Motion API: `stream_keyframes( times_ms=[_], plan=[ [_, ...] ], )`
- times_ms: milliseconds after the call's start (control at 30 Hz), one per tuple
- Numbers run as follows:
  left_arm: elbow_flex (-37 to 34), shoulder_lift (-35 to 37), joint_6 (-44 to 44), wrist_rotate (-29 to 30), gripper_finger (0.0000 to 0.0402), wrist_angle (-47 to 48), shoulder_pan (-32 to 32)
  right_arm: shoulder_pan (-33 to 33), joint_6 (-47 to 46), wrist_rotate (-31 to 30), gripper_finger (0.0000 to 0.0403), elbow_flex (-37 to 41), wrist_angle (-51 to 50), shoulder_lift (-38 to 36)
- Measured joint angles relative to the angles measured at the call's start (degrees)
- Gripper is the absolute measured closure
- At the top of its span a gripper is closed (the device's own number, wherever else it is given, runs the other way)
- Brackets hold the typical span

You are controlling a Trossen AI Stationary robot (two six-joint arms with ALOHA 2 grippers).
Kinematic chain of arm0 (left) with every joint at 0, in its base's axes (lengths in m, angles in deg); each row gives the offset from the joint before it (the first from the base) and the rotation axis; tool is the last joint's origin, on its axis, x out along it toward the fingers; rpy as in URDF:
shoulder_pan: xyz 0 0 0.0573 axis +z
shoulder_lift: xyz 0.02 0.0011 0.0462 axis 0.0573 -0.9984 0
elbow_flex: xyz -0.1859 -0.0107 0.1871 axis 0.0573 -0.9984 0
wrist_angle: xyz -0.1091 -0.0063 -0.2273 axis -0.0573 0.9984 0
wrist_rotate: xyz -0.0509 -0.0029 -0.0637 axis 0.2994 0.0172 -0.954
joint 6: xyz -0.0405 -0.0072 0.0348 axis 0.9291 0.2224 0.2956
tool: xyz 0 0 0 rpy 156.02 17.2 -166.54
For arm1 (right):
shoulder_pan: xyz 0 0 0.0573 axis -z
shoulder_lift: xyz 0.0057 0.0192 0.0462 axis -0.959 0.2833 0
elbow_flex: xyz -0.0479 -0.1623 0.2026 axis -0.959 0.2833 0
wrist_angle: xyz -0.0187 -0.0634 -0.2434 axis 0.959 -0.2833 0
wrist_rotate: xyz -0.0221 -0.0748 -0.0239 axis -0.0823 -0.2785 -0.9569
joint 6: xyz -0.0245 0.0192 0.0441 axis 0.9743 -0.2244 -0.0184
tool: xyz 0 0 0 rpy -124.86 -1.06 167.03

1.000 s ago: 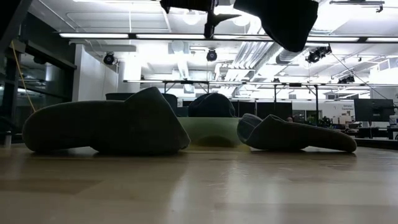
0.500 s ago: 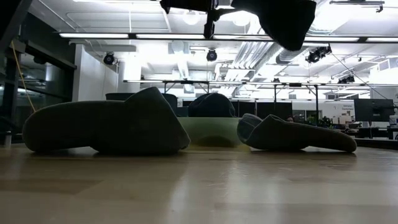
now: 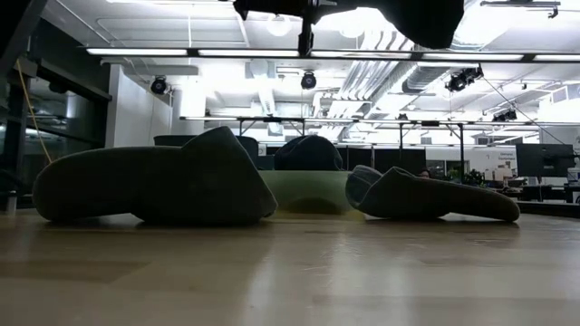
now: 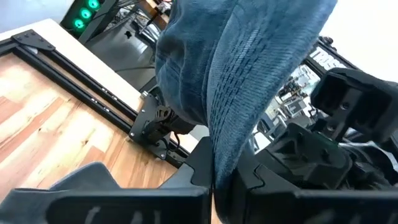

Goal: Pick & Place hat
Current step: Put the blue cap into the yellow bin

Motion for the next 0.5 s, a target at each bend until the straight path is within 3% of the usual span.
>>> stream_keyframes(
  times_ms=[233,500],
  plan=[
    [0.0,0.0,-0.9,-1.0,0.0396,-0.1,-0.1,0.0,-0.3,3.1,0.0277,0.0,0.3,0.0],
    [0.0,0.0,-2.3,0.5,0.0396,0.1,-0.1,-0.4,-0.5,5.6,0.0221,-0.4,2.6,-2.6]
  ],
)
